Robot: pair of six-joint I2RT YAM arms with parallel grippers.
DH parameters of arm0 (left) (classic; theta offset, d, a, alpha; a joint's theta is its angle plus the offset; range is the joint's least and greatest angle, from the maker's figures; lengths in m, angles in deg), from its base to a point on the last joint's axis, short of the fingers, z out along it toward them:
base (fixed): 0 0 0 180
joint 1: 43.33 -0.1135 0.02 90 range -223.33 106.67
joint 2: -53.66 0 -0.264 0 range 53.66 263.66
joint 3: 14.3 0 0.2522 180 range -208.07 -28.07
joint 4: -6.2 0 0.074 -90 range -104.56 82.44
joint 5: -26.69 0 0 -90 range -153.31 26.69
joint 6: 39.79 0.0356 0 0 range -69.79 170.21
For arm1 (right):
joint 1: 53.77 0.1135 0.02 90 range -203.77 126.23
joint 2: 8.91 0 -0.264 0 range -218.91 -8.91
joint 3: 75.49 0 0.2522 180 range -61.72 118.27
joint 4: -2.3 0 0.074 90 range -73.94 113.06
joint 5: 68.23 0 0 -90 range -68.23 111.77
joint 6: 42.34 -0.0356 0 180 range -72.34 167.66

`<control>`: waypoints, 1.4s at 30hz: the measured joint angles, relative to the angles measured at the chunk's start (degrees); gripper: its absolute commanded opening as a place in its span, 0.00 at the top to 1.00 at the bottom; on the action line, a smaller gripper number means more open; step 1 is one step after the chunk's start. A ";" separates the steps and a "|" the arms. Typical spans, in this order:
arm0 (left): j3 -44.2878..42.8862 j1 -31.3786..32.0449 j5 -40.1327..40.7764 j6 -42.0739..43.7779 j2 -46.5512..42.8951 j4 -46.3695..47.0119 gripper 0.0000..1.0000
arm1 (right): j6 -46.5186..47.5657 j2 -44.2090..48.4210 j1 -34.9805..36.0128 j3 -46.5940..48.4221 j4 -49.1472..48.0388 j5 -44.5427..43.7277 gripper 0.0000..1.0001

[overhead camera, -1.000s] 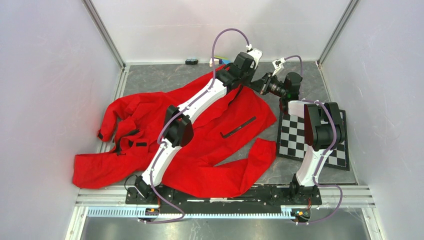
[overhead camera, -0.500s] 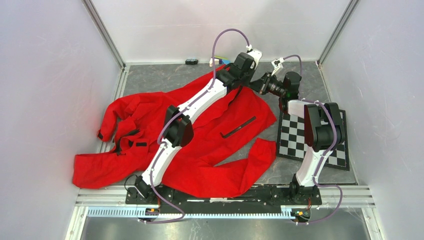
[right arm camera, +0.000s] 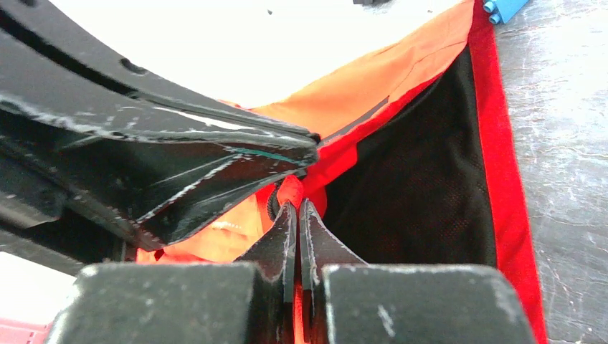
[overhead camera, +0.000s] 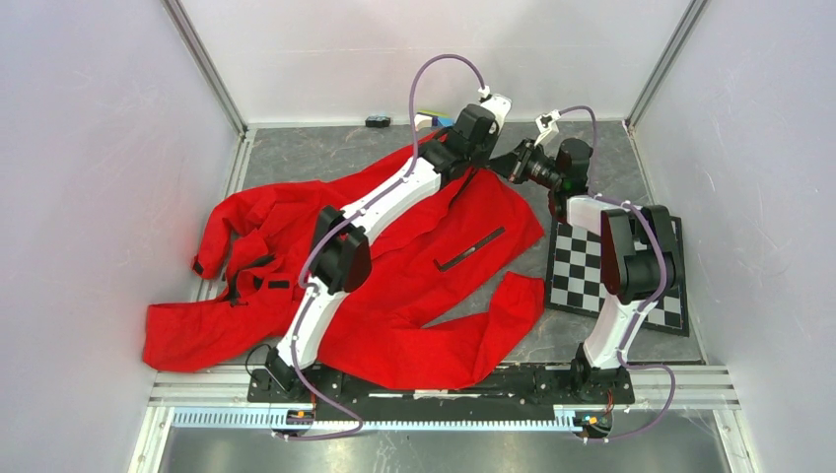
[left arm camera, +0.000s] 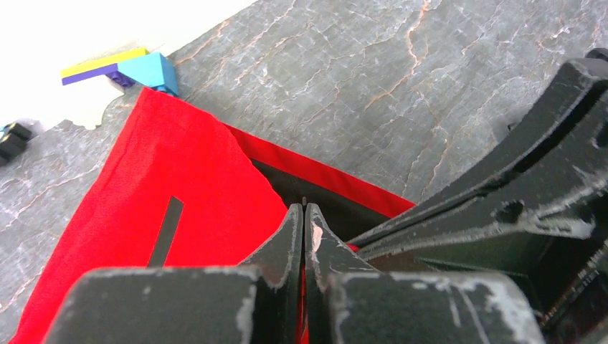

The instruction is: Zip up the jacket

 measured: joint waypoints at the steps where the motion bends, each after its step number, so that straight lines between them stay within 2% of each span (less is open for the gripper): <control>1: 2.78 0.02 0.33 -0.04 -1.70 1.77 0.98 | -0.28 0.15 0.15 0.00 -0.02 -0.28 1.00; 9: 19.56 0.04 2.19 -5.03 -12.13 14.91 0.98 | -4.94 1.31 1.44 -1.38 -4.76 -2.08 1.00; 21: 32.11 0.04 3.39 -11.52 -16.17 28.35 0.98 | -11.89 1.64 2.05 -5.75 -10.43 -6.10 1.00; 29: 37.70 0.04 3.34 -12.94 -19.76 33.48 0.98 | -16.52 1.64 2.27 -8.02 -16.55 -6.08 1.00; 34: 38.56 0.02 2.84 -13.00 -20.11 34.36 0.97 | -16.17 1.64 2.27 -8.87 -18.12 -6.03 1.00; 37: 38.82 -0.04 2.21 -13.14 -20.17 34.07 0.90 | -15.34 1.64 2.27 -9.20 -18.08 -5.86 1.00; 42: 40.35 -0.37 2.05 -14.64 -21.46 34.05 0.89 | -13.57 1.64 2.25 -9.20 -17.75 -5.84 1.00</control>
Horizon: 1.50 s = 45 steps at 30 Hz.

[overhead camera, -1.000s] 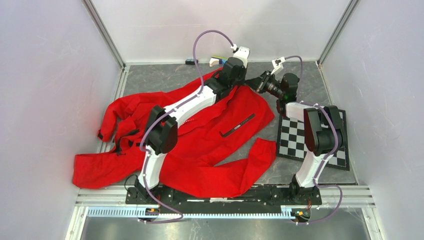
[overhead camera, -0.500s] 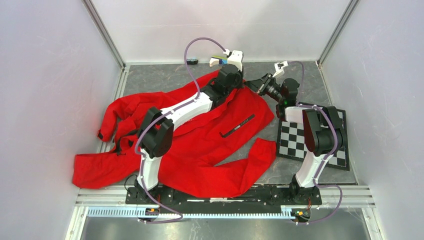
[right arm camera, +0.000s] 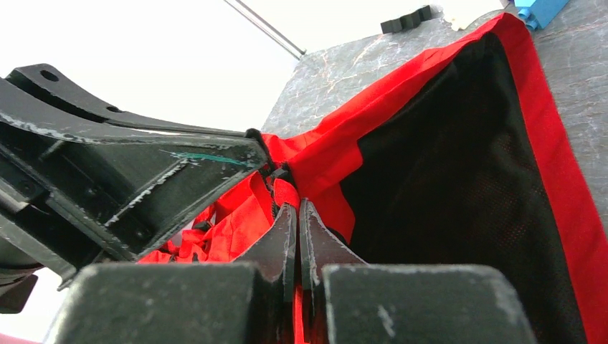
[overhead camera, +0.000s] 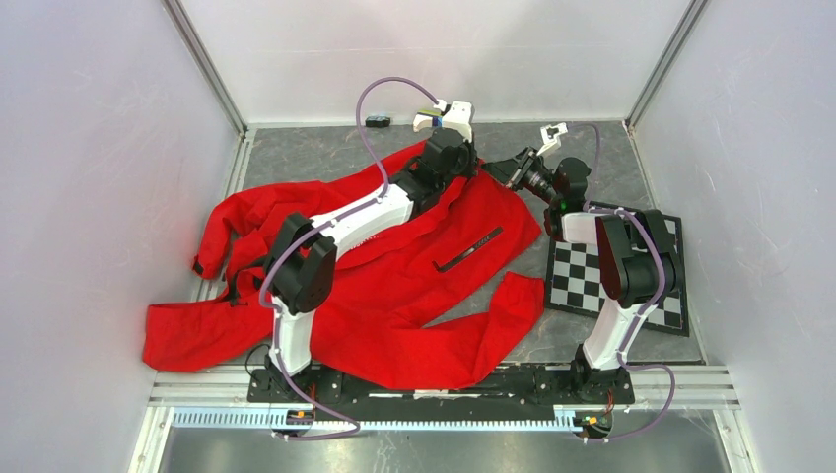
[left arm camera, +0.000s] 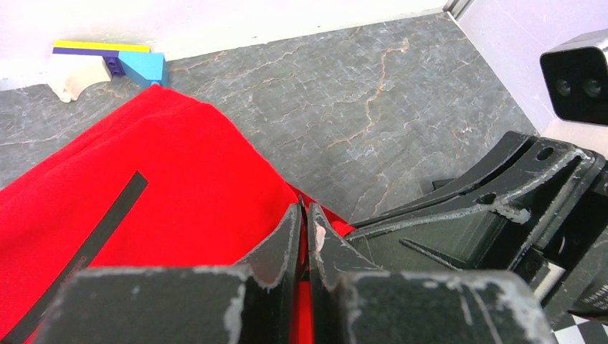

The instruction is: Zip up the jacket

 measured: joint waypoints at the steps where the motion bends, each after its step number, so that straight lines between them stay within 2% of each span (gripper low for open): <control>1: 0.44 -0.02 0.02 -0.26 -0.52 -0.13 0.87 | 0.35 0.00 0.00 0.00 0.09 0.00 1.00; 3: 1.09 -0.02 0.15 -0.83 -1.51 -0.46 0.83 | 0.90 0.00 -0.04 0.00 0.11 -0.17 1.00; 9: 2.60 -0.13 1.09 -2.78 -3.19 -2.03 0.82 | 2.51 0.00 -0.70 0.02 0.63 -1.33 1.00; 10: 2.73 -0.22 1.07 -3.10 -3.21 -2.54 0.78 | 2.75 0.00 -0.79 0.04 0.92 -1.42 1.00; 14: 3.32 -0.79 -1.36 -4.66 -3.54 -4.26 0.52 | 3.63 0.00 -0.79 0.24 1.64 -1.42 1.00; 16: 3.32 -1.81 -6.27 -6.91 -3.78 -5.27 0.42 | 4.48 0.00 -0.79 0.50 1.86 -1.07 1.00; 18: 3.26 -3.34 -11.28 -9.44 -4.13 -6.56 0.26 | 5.40 0.00 -0.76 0.63 1.86 -0.85 1.00; 21: -0.94 -6.03 -18.51 -11.39 -3.32 -12.09 0.17 | 7.04 0.00 -0.72 0.68 1.99 -0.20 1.00; 28: -17.42 -6.58 -19.32 -10.08 2.47 -19.12 0.14 | 9.16 0.00 -0.24 0.81 2.43 0.42 0.99; 35: -31.39 -2.73 -12.61 -4.00 12.22 -27.67 0.15 | 10.69 0.00 0.13 0.92 3.61 0.42 1.00; 45: -35.10 -0.37 -2.27 0.55 17.62 -34.14 0.42 | 11.08 0.00 0.35 1.07 5.27 0.42 1.00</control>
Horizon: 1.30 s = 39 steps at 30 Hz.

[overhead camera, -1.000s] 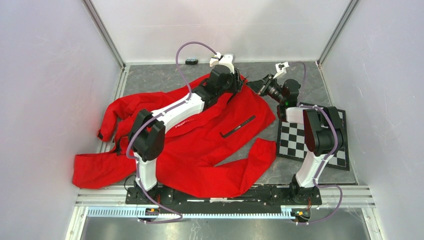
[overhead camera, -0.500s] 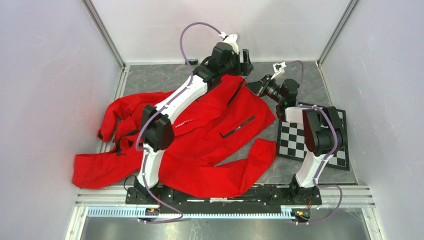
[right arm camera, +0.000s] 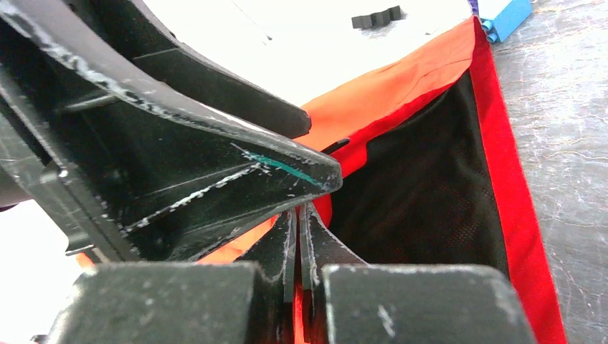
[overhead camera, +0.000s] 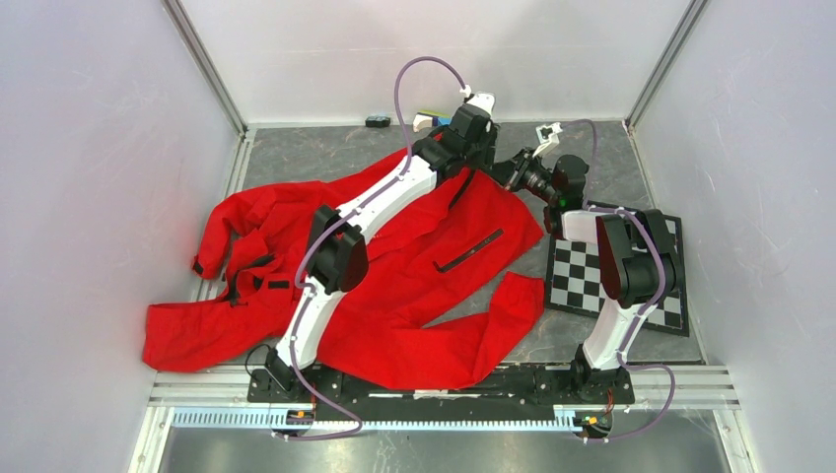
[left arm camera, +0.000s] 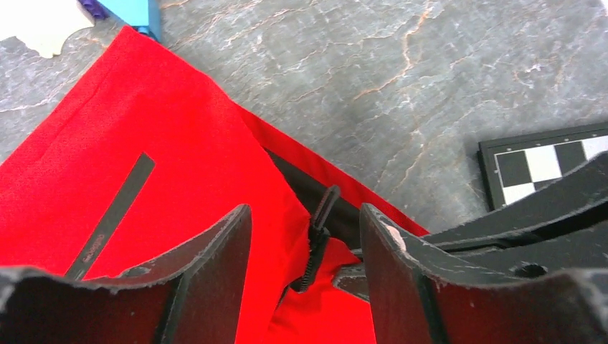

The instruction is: Zip up the jacket

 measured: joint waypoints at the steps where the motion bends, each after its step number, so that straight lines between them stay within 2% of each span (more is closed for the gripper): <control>1: -0.04 -0.02 0.79 0.07 0.11 -0.42 0.44 | 0.02 0.00 0.09 0.09 0.02 0.00 1.00; 8: -3.76 0.09 3.39 1.49 2.67 -2.69 0.47 | 0.59 0.00 0.52 0.33 0.20 -0.02 1.00; 12: -3.76 0.26 5.01 1.99 2.67 -3.15 0.47 | 1.05 0.00 0.59 0.48 0.90 -0.17 1.00; 16: -3.74 0.42 6.51 2.56 2.64 -3.15 0.52 | 1.03 0.00 0.63 0.50 0.90 -0.33 1.00; 21: -3.30 0.42 8.66 2.80 2.23 -3.10 0.54 | 1.07 0.00 0.90 0.52 1.20 -0.57 1.00; 25: -0.37 0.39 10.29 2.80 0.24 -2.64 0.57 | 1.44 0.09 0.98 0.63 1.64 -0.63 1.00; 28: 1.75 0.35 11.23 2.78 -1.73 -2.54 0.67 | 1.68 0.39 1.01 0.72 2.34 -0.66 1.00; 36: 11.96 0.33 11.15 2.43 -9.35 -0.44 0.65 | 1.79 0.61 1.01 1.81 3.45 -1.07 1.00; 39: 17.75 0.11 9.38 1.46 -13.22 -0.20 0.59 | 2.16 0.66 1.01 2.34 3.87 -1.07 1.00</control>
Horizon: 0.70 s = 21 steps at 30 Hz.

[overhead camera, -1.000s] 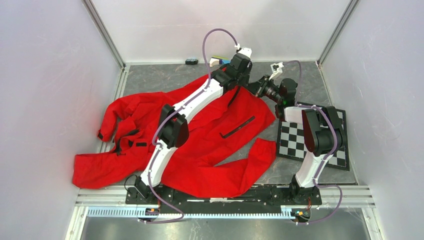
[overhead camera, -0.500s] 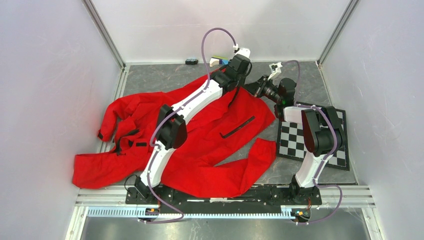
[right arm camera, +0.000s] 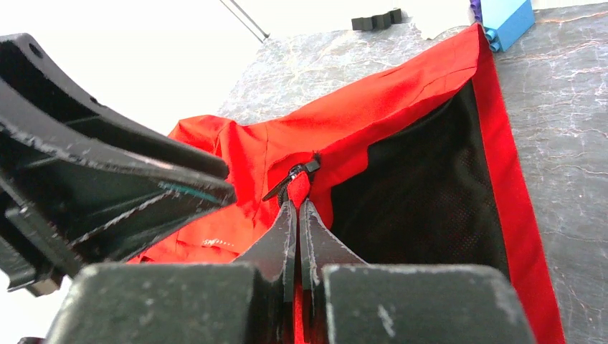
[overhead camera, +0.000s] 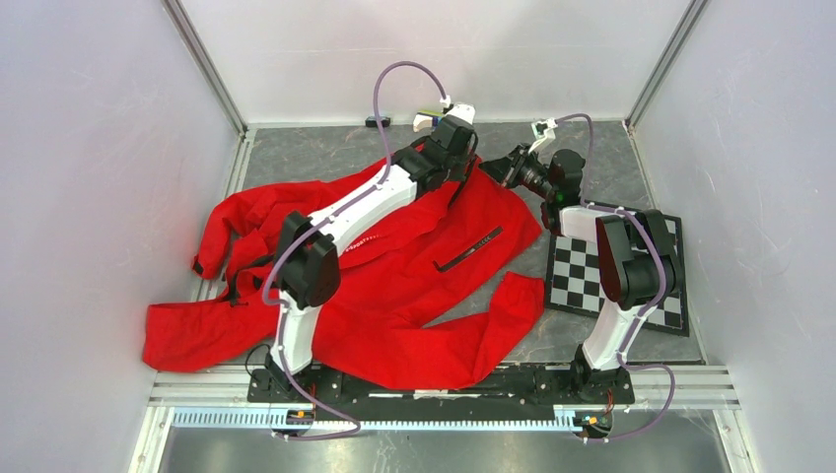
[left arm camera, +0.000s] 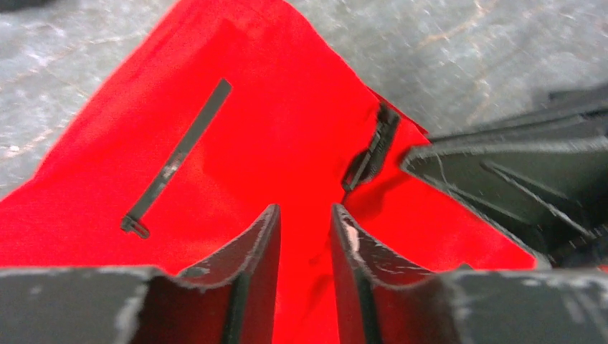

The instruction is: Zip up the jacket

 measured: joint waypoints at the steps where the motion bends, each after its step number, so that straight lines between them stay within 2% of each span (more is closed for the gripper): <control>1: 1.01 -0.13 -0.81 -0.39 -0.79 -0.07 0.55 | 0.17 0.00 0.00 0.11 0.04 0.00 1.00; 3: 2.97 -0.85 -4.68 -1.64 -2.49 -0.13 0.50 | 0.90 0.00 0.00 0.35 0.59 0.02 1.00; 6: 5.31 -3.28 -14.97 -4.61 -4.72 0.42 0.48 | 2.16 0.04 0.00 0.48 1.33 0.02 1.00; 10: 13.25 -8.92 -31.67 -9.53 -8.59 9.01 0.46 | 3.45 0.09 0.00 0.52 2.16 0.07 1.00; 12: 15.15 -11.34 -36.39 -11.02 -8.98 11.85 0.49 | 3.82 0.09 0.00 0.52 2.34 0.22 1.00; 15: 15.17 -12.92 -40.24 -11.80 -8.55 13.88 0.67 | 3.96 0.09 0.00 0.52 2.47 0.28 1.00; 16: 15.04 -12.98 -40.92 -11.91 -8.52 14.27 0.70 | 3.98 0.09 0.00 0.55 2.56 0.31 1.00; 21: 13.09 -10.16 -41.57 -10.19 -7.69 15.54 0.71 | 4.04 0.09 0.00 1.03 3.08 0.59 1.00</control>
